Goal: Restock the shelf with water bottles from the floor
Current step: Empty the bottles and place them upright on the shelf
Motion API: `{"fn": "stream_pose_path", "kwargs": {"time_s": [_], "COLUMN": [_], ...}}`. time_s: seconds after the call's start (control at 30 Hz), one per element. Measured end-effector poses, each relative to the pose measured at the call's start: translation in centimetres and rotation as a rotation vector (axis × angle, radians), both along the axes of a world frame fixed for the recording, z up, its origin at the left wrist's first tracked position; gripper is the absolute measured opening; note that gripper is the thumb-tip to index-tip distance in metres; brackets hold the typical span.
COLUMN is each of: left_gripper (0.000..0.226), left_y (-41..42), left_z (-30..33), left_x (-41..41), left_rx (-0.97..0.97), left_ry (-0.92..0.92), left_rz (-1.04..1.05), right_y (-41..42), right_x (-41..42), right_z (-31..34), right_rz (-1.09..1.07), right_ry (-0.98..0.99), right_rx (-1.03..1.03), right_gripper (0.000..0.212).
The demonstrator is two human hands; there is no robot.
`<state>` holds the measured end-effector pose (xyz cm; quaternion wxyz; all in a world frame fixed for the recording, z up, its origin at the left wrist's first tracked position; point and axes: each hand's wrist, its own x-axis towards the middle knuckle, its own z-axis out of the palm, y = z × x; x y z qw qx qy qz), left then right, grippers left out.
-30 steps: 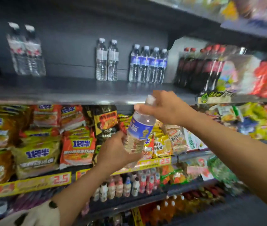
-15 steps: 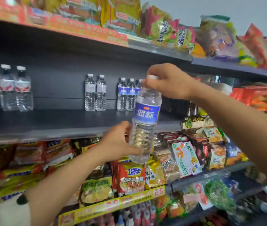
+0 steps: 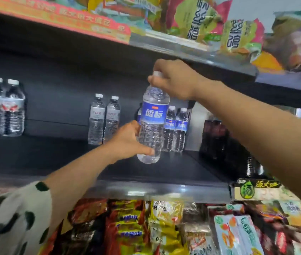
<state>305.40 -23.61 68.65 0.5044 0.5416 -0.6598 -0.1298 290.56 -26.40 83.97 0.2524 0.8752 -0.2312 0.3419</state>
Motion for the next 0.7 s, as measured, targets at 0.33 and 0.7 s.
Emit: {"fn": "stream_pose_path", "kwargs": {"time_s": [0.33,0.7], "left_gripper": [0.048,0.05], "left_y": [-15.2,-21.3], "left_z": [-1.7,-2.7], "left_x": [2.4,6.5], "left_rx": [0.198,0.296], "left_ry": [-0.017,-0.038], "left_rz": [0.077,0.161], "right_y": [-19.9,-26.2], "right_x": [3.4,8.4], "right_z": [-2.3,-2.8], "right_rz": [0.048,0.071], "right_ry": [0.055,0.089], "right_rx": [0.179,0.315], "right_gripper": [0.034,0.035]}}
